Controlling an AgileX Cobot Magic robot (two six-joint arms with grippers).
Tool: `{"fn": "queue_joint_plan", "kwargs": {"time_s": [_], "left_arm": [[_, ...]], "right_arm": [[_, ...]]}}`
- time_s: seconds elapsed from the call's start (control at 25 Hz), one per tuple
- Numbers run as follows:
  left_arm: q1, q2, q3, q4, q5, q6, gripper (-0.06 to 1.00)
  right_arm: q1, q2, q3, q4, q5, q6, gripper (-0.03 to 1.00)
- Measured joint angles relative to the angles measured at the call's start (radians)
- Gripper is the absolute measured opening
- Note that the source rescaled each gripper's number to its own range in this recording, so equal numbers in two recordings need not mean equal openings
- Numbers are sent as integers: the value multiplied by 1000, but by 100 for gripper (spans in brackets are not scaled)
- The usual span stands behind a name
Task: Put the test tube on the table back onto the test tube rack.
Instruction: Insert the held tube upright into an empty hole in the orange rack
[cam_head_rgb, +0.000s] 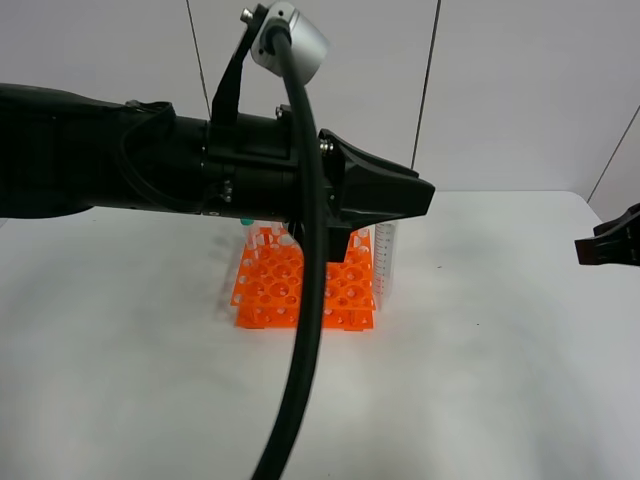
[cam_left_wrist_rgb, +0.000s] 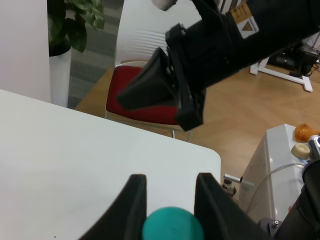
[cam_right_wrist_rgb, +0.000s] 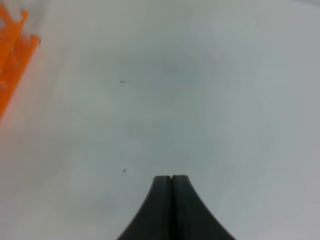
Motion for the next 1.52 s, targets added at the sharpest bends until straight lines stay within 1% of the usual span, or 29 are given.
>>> {"fn": "queue_joint_plan", "kwargs": {"time_s": [0.2,0.32,0.44,0.56,0.64,0.68,0.8,0.96,1.16,1.32,1.52], "left_arm": [[0,0,0,0,0,0,0],[0,0,0,0,-1,1,0],[0,0,0,0,-1,1,0],[0,0,0,0,-1,1,0],[0,0,0,0,-1,1,0],[0,0,0,0,-1,1,0],[0,0,0,0,-1,1,0],[0,0,0,0,-1,1,0],[0,0,0,0,-1,1,0],[0,0,0,0,-1,2,0],[0,0,0,0,-1,2,0]], "right_arm": [[0,-186,0,0,121,11,0],[0,-336,0,-6,253,18,0],[0,-473,0,-6,368,58,0],[0,-609,0,0,434,115,0],[0,-691,0,0,468,127,0],[0,-766,-1,0,492,132,0],[0,-828,7,6,500,135,0],[0,-927,56,15,447,134,0],[0,-932,130,29,426,133,0],[0,-932,191,29,429,131,0],[0,-932,197,28,433,129,0]]}}
